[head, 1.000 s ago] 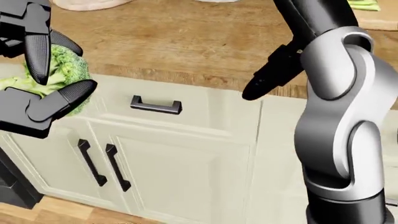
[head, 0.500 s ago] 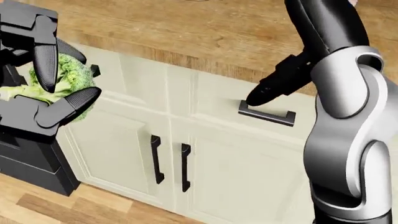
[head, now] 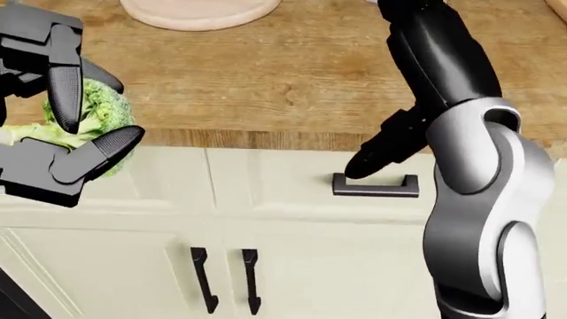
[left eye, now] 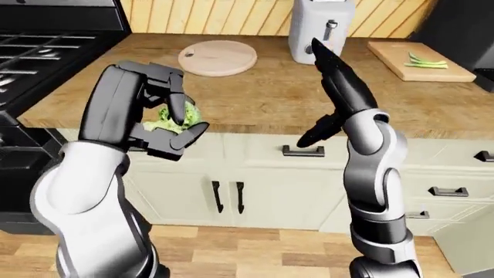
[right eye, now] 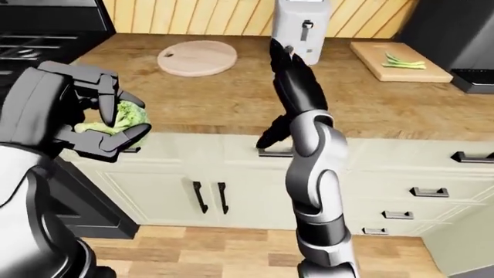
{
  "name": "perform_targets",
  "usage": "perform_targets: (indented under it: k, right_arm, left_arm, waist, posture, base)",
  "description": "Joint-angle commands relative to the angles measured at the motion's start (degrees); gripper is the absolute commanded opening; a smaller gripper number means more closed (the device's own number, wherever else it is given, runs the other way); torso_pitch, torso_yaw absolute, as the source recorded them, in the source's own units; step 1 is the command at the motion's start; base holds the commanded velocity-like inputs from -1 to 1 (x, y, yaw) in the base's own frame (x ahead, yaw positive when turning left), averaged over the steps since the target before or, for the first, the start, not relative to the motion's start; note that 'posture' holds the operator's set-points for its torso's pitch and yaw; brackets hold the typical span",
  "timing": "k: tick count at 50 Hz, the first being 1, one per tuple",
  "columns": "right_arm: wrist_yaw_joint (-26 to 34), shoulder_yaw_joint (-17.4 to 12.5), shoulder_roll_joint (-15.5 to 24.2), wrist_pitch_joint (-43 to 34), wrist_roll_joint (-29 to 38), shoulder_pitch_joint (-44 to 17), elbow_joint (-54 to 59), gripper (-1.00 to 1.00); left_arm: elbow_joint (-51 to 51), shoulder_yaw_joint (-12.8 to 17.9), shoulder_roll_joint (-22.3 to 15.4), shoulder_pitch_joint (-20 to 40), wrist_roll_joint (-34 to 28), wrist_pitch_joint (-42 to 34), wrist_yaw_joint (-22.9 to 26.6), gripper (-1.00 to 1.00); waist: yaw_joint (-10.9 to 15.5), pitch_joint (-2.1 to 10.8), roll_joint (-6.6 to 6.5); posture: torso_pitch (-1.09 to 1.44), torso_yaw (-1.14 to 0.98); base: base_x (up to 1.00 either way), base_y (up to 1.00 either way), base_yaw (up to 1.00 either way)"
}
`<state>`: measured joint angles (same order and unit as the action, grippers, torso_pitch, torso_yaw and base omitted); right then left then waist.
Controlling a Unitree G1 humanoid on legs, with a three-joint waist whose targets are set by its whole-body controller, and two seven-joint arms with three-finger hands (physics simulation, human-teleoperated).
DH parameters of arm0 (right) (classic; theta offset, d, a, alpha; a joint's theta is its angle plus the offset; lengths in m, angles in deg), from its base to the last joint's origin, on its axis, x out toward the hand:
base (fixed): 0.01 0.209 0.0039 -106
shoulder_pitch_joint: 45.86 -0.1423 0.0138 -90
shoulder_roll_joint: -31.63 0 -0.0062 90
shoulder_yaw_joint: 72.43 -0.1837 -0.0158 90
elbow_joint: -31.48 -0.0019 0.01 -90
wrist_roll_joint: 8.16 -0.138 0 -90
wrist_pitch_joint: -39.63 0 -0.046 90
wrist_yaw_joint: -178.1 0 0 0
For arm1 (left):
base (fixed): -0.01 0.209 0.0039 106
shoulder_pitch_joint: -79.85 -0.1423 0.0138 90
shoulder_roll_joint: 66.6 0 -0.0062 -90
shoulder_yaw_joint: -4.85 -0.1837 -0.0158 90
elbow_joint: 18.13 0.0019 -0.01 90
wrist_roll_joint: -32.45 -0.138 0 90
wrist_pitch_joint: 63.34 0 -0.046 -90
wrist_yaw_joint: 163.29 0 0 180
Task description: Place the asparagus and the broccoli on separate cutting boards.
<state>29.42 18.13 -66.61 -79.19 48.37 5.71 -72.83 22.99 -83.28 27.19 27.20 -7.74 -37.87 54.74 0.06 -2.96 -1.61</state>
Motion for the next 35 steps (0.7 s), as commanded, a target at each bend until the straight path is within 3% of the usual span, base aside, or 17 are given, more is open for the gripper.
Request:
perform_targets:
  k: [1, 6, 11, 12, 13, 14, 15, 16, 19, 24, 26, 27, 28, 30, 35]
  right_arm:
    - [-1.79, -1.90, 0.86, 0.80, 0.74, -2.31, -3.18, 1.00]
    - [-1.91, -2.05, 0.95, 0.51, 0.45, -2.53, -3.14, 1.00]
    - [-2.09, -2.07, 1.15, 0.48, 0.37, -2.52, -3.03, 1.00]
    - [-2.15, -1.97, 1.11, 0.52, 0.42, -2.35, -3.07, 1.00]
    - [-2.42, -2.05, 1.10, 0.80, 0.15, -2.23, -2.85, 1.00]
    - [-2.50, -2.09, 1.13, 0.88, 0.07, -2.22, -2.80, 1.00]
    - [-2.30, -2.09, 1.11, 0.70, 0.08, -2.22, -3.09, 1.00]
    - [-2.12, -2.06, 1.05, 0.50, 0.13, -2.06, -3.49, 1.00]
    - [-2.39, -2.14, 1.01, 0.60, -0.09, -1.63, -3.67, 1.00]
    - [-2.94, -2.00, 0.92, 0.73, -0.27, -1.23, -3.49, 1.00]
    - [-2.97, -1.95, 0.89, 0.70, -0.24, -1.30, -3.53, 1.00]
    - [-3.04, -1.99, 0.89, 0.69, -0.24, -1.33, -3.49, 1.00]
    - [-3.10, -2.13, 0.79, 0.64, -0.58, -1.28, -3.61, 1.00]
    - [-3.59, -2.32, 0.79, 0.39, -0.77, -1.27, -3.82, 1.00]
    - [-4.11, -2.26, 0.94, 0.39, -1.10, -1.08, -3.59, 1.00]
  left_arm:
    - [-2.06, -0.34, -0.24, 2.42, -0.02, 1.93, -0.40, -1.00]
    - [-2.06, -0.28, -0.18, 2.38, -0.03, 2.05, -0.39, -1.00]
    - [-1.96, -0.28, -0.14, 2.31, -0.02, 2.17, -0.40, -1.00]
    - [-1.94, -0.31, -0.13, 2.39, -0.04, 2.15, -0.41, -1.00]
    - [-1.92, -0.39, -0.11, 2.42, -0.08, 2.15, -0.44, -1.00]
    - [-1.90, -0.41, -0.08, 2.44, -0.10, 2.13, -0.45, -1.00]
    - [-1.87, -0.48, -0.02, 2.40, -0.13, 2.19, -0.52, -1.00]
    - [-1.81, -0.50, 0.05, 2.33, -0.13, 2.29, -0.57, -1.00]
    - [-1.81, -0.47, 0.06, 2.39, -0.17, 2.26, -0.53, -1.00]
    - [-2.10, -0.46, -0.16, 2.65, -0.45, 1.76, -0.16, -1.00]
    - [-2.34, -0.61, -0.25, 2.81, -0.70, 1.37, 0.06, -1.00]
    - [-2.34, -0.59, -0.24, 2.85, -0.74, 1.34, 0.11, -1.00]
    - [-2.33, -0.56, -0.26, 2.91, -0.79, 1.30, 0.17, -1.00]
    - [-2.37, -0.57, -0.29, 2.97, -0.89, 1.26, 0.32, -1.00]
    - [-2.00, -0.55, -0.08, 2.99, -0.79, 1.71, 0.18, -1.00]
  waist:
    - [-0.45, 2.81, -0.86]
    - [-0.19, 2.82, -0.13]
    - [-0.46, 2.62, 1.65]
    - [-0.49, 2.47, 2.32]
    - [-0.41, 2.43, 4.15]
    - [-0.58, 3.02, 6.95]
    - [-1.04, 2.00, 4.49]
    - [-0.66, 2.72, 5.46]
    - [-0.62, 3.03, 5.14]
    - [-0.33, 2.04, 2.61]
    - [-0.51, 2.03, 0.68]
    - [-0.71, 2.16, -0.94]
    - [-1.04, 2.27, -3.50]
    - [-0.86, 1.12, -2.23]
    - [-0.43, 0.84, 1.47]
  posture:
    - [0.00, 0.00]
    - [0.00, 0.00]
    - [0.00, 0.00]
    - [0.00, 0.00]
    - [0.00, 0.00]
    - [0.00, 0.00]
    - [0.00, 0.00]
    - [0.00, 0.00]
    - [0.00, 0.00]
    - [0.00, 0.00]
    - [0.00, 0.00]
    - [0.00, 0.00]
    - [0.00, 0.00]
    - [0.00, 0.00]
    - [0.00, 0.00]
  base:
    - [0.00, 0.16, 0.00]
    - [0.00, 0.16, 0.00]
    - [0.00, 0.16, 0.00]
    - [0.00, 0.32, 0.00]
    - [0.00, 0.41, 0.00]
    - [0.00, 0.42, 0.00]
    - [0.00, 0.42, 0.00]
    - [0.00, 0.42, 0.00]
    - [0.00, 0.42, 0.00]
    - [0.00, 0.42, 0.00]
    - [0.00, 0.35, 0.00]
    - [0.00, 0.21, 0.00]
    - [0.00, 0.00, 0.00]
    - [0.00, 0.00, 0.00]
    - [0.00, 0.00, 0.00]
